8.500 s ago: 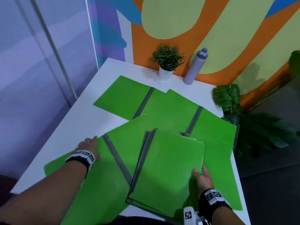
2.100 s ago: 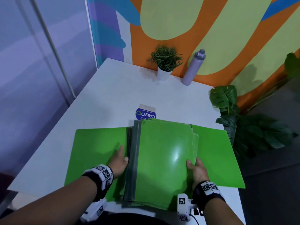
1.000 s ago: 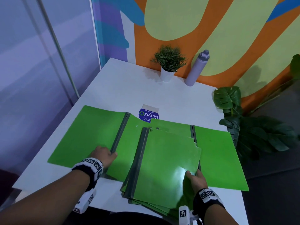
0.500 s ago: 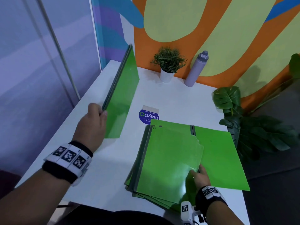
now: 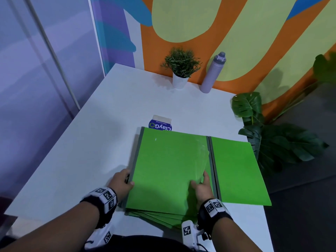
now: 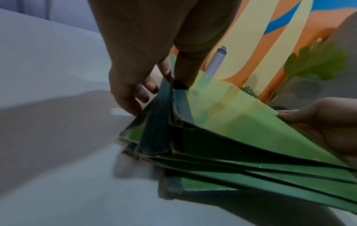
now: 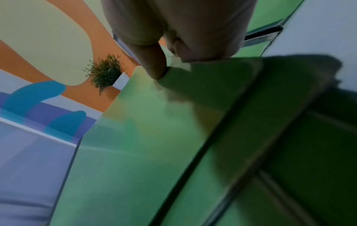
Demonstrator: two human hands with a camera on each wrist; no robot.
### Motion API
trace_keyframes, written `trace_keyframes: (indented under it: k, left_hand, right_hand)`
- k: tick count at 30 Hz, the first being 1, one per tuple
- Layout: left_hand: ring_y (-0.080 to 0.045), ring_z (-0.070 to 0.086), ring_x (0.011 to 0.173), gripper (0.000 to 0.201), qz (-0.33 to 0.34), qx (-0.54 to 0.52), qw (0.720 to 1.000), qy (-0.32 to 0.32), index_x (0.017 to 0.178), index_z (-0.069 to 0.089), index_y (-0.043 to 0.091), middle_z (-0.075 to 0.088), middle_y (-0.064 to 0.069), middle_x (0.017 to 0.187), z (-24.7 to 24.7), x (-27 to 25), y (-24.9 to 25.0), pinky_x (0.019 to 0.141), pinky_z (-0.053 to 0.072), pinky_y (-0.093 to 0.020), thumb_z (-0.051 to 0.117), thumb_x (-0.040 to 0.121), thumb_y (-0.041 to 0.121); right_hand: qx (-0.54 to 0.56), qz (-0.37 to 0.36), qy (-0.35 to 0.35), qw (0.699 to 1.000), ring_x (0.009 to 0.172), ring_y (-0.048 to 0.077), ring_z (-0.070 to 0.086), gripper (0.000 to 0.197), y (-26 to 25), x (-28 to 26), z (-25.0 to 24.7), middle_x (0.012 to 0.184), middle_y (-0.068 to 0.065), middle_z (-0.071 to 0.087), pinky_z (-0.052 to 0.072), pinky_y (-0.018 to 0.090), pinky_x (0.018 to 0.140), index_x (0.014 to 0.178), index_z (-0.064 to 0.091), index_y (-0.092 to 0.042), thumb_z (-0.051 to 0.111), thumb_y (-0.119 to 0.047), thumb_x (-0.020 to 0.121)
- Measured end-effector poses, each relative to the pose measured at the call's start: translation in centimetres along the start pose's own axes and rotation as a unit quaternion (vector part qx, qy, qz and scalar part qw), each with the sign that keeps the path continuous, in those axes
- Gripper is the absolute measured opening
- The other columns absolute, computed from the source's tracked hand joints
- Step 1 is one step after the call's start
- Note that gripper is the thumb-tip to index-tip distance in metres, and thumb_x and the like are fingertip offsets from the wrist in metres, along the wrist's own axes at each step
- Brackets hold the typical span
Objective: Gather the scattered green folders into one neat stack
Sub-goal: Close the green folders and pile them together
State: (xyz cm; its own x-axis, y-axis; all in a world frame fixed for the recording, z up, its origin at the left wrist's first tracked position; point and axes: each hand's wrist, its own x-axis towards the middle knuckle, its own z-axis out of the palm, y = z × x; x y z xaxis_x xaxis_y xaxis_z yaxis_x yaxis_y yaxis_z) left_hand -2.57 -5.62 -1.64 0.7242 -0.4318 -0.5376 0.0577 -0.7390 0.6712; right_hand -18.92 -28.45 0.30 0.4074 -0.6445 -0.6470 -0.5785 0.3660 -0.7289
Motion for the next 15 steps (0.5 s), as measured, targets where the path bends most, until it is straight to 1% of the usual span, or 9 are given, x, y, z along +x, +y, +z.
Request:
trace_keyframes:
  k: [3,6,7,8,9,11,12,14,15]
  left_hand:
    - [-0.033,0.051,0.121,0.057,-0.019,-0.062,0.998,-0.026,0.135,0.039,0.017,0.051,-0.015,0.136,-0.2,0.1,0.1,0.105,0.041,-0.048,0.065,0.085,0.022]
    - [-0.034,0.041,0.132,0.091,-0.061,-0.166,0.983,-0.04,0.147,0.02,0.023,0.036,-0.014,0.151,-0.6,0.3,0.4,0.112,0.031,-0.051,0.071,0.076,0.045]
    - [-0.034,0.04,0.134,0.098,-0.065,-0.176,0.981,-0.049,0.148,0.018,0.024,0.034,-0.012,0.153,-0.7,0.3,0.5,0.112,0.03,-0.052,0.072,0.07,0.053]
    - [-0.034,0.039,0.134,0.099,-0.065,-0.182,0.98,-0.056,0.147,0.021,0.023,0.035,-0.011,0.152,-0.8,0.2,0.9,0.112,0.03,-0.054,0.072,0.069,0.054]
    - [-0.033,0.04,0.134,0.09,-0.062,-0.187,0.979,-0.049,0.145,0.026,0.019,0.039,-0.01,0.15,-0.8,0.1,1.1,0.112,0.03,-0.054,0.071,0.073,0.05]
    - [-0.032,0.039,0.134,0.067,-0.042,-0.21,0.976,-0.028,0.143,0.033,0.014,0.044,-0.006,0.144,-0.9,-0.1,1.5,0.112,0.028,-0.052,0.064,0.086,0.031]
    - [-0.032,0.038,0.135,0.062,-0.03,-0.207,0.978,-0.016,0.144,0.031,0.014,0.044,-0.004,0.142,-0.9,0.0,1.6,0.112,0.028,-0.051,0.059,0.09,0.027]
    - [-0.032,0.039,0.134,0.058,-0.013,-0.179,0.984,0.015,0.143,0.031,0.015,0.045,-0.008,0.143,-1.1,0.1,1.6,0.111,0.03,-0.049,0.056,0.092,0.027]
    - [-0.032,0.043,0.13,0.054,-0.009,-0.169,0.985,0.033,0.141,0.034,0.014,0.048,-0.011,0.139,-1.4,0.1,1.7,0.108,0.033,-0.048,0.055,0.092,0.027]
  right_hand:
    - [0.023,-0.034,-0.012,0.999,0.138,0.035,0.028,0.074,-1.0,-0.7,-0.5,0.155,0.017,0.02,0.032,0.052,0.105,0.147,0.016,-0.036,0.049,0.0,0.091]
    - [0.033,-0.052,-0.041,0.997,0.139,0.034,0.028,0.076,-1.9,-0.9,-1.2,0.154,0.018,0.022,0.026,0.052,0.108,0.147,0.017,-0.036,0.05,0.001,0.09]
    - [0.029,-0.056,-0.05,0.997,0.138,0.034,0.029,0.075,-2.2,-1.0,-1.3,0.154,0.018,0.023,0.026,0.051,0.109,0.147,0.017,-0.036,0.051,0.0,0.09]
    - [0.02,-0.062,-0.056,0.996,0.137,0.034,0.031,0.074,-2.3,-0.9,-1.4,0.153,0.018,0.024,0.027,0.05,0.109,0.147,0.018,-0.036,0.051,-0.002,0.09]
    - [0.008,-0.072,-0.055,0.996,0.137,0.033,0.032,0.072,-2.4,-0.9,-1.4,0.152,0.018,0.027,0.028,0.049,0.109,0.147,0.019,-0.034,0.052,-0.004,0.09]
    - [-0.02,-0.091,-0.044,0.995,0.135,0.031,0.036,0.065,-2.1,-0.3,-1.3,0.149,0.017,0.034,0.031,0.042,0.108,0.147,0.024,-0.03,0.052,-0.009,0.092]
    - [-0.036,-0.099,-0.034,0.994,0.132,0.029,0.039,0.06,-1.6,0.1,-1.3,0.148,0.015,0.037,0.033,0.039,0.106,0.146,0.028,-0.028,0.052,-0.011,0.093]
    - [-0.076,-0.092,0.011,0.993,0.12,0.026,0.052,0.053,-0.3,1.0,-1.6,0.143,0.012,0.044,0.044,0.034,0.097,0.142,0.037,-0.024,0.053,-0.014,0.092]
    - [-0.095,-0.075,0.055,0.991,0.106,0.025,0.06,0.053,0.3,1.5,-2.0,0.141,0.013,0.045,0.052,0.033,0.087,0.14,0.04,-0.023,0.055,-0.012,0.09]
